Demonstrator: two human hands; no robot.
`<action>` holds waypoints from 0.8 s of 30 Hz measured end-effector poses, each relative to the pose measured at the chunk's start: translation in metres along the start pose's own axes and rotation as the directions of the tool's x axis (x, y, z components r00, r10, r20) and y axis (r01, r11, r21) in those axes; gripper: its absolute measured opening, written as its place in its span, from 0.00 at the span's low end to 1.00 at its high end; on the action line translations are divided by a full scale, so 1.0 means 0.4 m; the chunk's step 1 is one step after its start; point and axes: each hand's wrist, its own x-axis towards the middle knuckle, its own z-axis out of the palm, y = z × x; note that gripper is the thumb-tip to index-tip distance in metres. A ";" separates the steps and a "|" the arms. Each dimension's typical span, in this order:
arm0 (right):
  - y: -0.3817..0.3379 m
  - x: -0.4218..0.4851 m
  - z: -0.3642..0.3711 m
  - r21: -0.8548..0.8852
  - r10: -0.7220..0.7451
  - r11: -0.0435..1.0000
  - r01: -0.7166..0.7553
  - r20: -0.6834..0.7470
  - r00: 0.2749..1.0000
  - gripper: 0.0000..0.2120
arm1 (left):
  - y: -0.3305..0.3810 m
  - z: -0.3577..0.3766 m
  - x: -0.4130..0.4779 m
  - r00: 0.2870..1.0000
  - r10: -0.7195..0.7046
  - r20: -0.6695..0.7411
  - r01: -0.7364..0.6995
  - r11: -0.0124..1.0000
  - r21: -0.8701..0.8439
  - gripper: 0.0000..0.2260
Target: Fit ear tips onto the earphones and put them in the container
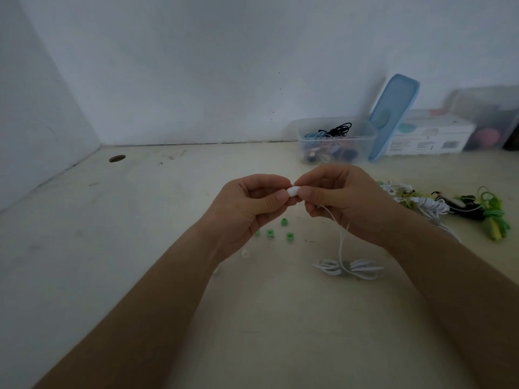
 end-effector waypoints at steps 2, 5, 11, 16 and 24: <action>0.000 0.000 -0.003 0.023 0.013 1.000 -0.013 0.006 1.000 0.08 | 0.000 0.000 -0.001 1.000 -0.002 0.011 0.002 1.000 -0.010 0.10; 0.001 -0.001 -0.003 0.033 0.012 0.999 -0.013 0.011 1.000 0.07 | -0.002 0.000 -0.002 1.000 0.001 0.020 0.000 1.000 -0.011 0.10; 0.002 0.001 0.001 -0.042 -0.015 0.999 0.014 -0.021 1.000 0.10 | -0.006 -0.001 -0.001 0.999 0.033 -0.006 -0.033 0.997 0.070 0.11; -0.001 0.000 -0.004 -0.002 0.065 0.998 -0.065 -0.026 0.998 0.09 | 0.005 0.002 -0.006 0.998 0.027 0.064 -0.034 0.993 0.116 0.12; -0.014 0.011 -0.008 0.089 0.306 0.950 -0.298 -0.085 0.948 0.14 | -0.003 0.015 -0.006 0.985 0.152 -0.081 -0.098 0.880 0.466 0.06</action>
